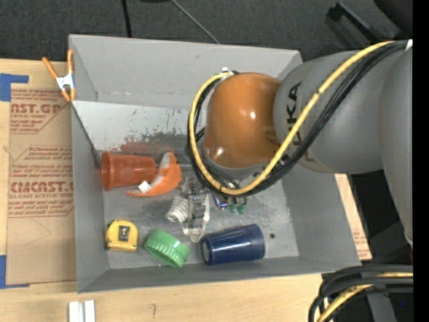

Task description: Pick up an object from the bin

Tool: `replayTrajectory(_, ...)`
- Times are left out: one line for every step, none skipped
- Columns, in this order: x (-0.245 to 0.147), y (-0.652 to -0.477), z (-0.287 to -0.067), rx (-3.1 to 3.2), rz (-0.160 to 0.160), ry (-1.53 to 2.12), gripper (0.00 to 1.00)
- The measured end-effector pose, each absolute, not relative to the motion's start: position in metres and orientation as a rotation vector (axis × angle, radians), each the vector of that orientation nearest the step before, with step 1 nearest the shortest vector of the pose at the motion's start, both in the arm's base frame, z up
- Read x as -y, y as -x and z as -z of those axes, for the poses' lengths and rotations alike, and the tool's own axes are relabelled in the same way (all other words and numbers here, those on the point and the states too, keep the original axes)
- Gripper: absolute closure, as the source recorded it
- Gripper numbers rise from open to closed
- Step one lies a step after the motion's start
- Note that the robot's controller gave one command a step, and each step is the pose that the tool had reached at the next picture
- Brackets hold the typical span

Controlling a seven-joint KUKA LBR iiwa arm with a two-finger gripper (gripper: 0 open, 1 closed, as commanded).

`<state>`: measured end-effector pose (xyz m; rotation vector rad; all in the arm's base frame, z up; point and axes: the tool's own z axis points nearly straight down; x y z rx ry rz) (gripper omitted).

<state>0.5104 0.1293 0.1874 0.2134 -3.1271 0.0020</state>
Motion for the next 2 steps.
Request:
replayTrajectory(-0.130, -0.512, -0.167, 3.145, 0.003, -0.248, 1.00)
replayTrajectory(-0.115, -0.515, -0.339, 3.127, -0.001, -0.301, 1.00)
